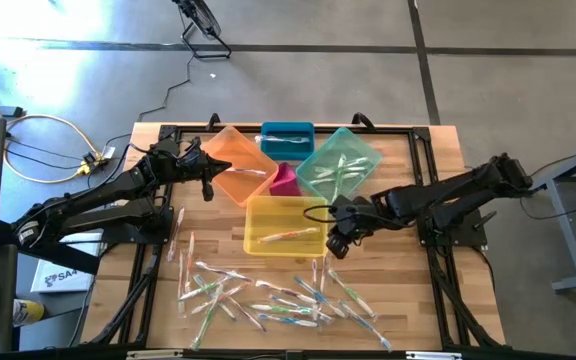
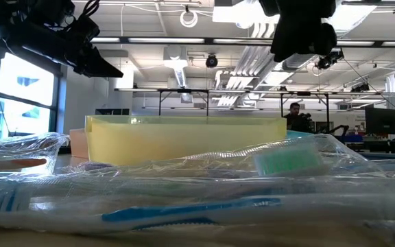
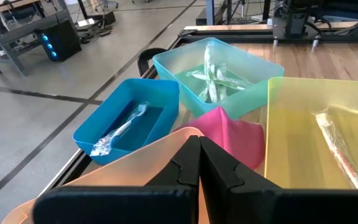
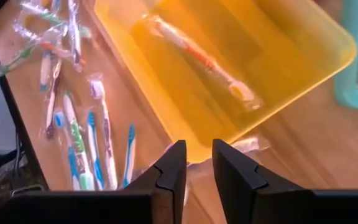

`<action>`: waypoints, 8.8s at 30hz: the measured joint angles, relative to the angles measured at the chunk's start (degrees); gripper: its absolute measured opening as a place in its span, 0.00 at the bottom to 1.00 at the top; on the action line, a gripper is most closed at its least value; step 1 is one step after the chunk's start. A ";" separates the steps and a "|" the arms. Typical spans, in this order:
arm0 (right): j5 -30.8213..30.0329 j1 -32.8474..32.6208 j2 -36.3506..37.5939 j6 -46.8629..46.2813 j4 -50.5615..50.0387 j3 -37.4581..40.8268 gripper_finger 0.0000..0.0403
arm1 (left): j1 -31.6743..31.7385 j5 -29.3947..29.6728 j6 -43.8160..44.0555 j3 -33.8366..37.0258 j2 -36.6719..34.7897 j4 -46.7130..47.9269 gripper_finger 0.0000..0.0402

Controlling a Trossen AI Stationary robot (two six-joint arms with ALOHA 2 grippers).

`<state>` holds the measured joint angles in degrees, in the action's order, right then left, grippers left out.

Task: Pick & Place Toothbrushes
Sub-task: Put the green toothbrush into the green bin

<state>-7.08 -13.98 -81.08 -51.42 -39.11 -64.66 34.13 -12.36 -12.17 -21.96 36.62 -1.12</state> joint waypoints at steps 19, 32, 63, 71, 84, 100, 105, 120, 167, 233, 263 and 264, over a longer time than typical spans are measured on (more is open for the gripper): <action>-1.79 -5.96 0.00 -7.21 10.28 0.00 0.17 | 0.00 -0.01 0.14 0.00 0.01 0.02 0.00; -5.47 -7.84 0.00 -5.05 15.21 0.00 0.01 | 0.00 -0.02 0.62 0.00 0.00 0.02 0.00; 5.25 -8.54 -14.49 -12.13 -4.52 -10.10 0.01 | -0.02 -0.02 0.55 0.00 0.01 0.03 0.00; 9.04 -8.50 -19.36 -14.69 -6.75 -10.08 0.01 | -0.02 -0.02 0.53 0.00 0.00 0.04 0.00; 11.12 -8.39 -21.44 -16.10 -11.99 -10.05 0.30 | 0.00 0.00 0.44 -0.02 0.00 0.04 0.00; 7.92 -8.65 -21.64 -19.45 -4.24 -5.18 0.34 | 0.00 0.00 0.44 -0.02 0.00 0.06 0.00; 6.81 -9.29 -21.66 -19.21 -3.46 -4.63 0.34 | -0.01 0.00 0.44 -0.02 0.01 0.06 0.00; 3.35 -12.07 -24.94 -19.23 -0.35 -4.64 0.34 | -0.02 0.02 0.46 -0.02 0.01 0.24 0.00; 5.43 -10.99 -22.47 -12.39 -4.09 -4.56 0.02 | -0.02 0.02 0.46 -0.02 0.02 0.85 0.00; -19.42 28.33 -5.57 55.80 15.37 -4.72 0.02 | 0.00 0.02 -1.07 -0.02 0.00 0.89 0.00; -19.83 29.01 -19.38 65.99 14.73 -4.72 0.02 | 0.00 0.00 -1.07 0.00 0.02 0.98 0.00; -19.20 29.01 -19.83 66.24 14.28 -4.72 0.02 | 0.00 0.01 -1.07 0.00 0.02 0.98 0.00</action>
<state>-26.29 15.03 -100.91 14.82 -24.84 -69.38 34.13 -12.35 -13.23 -21.96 36.64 -0.14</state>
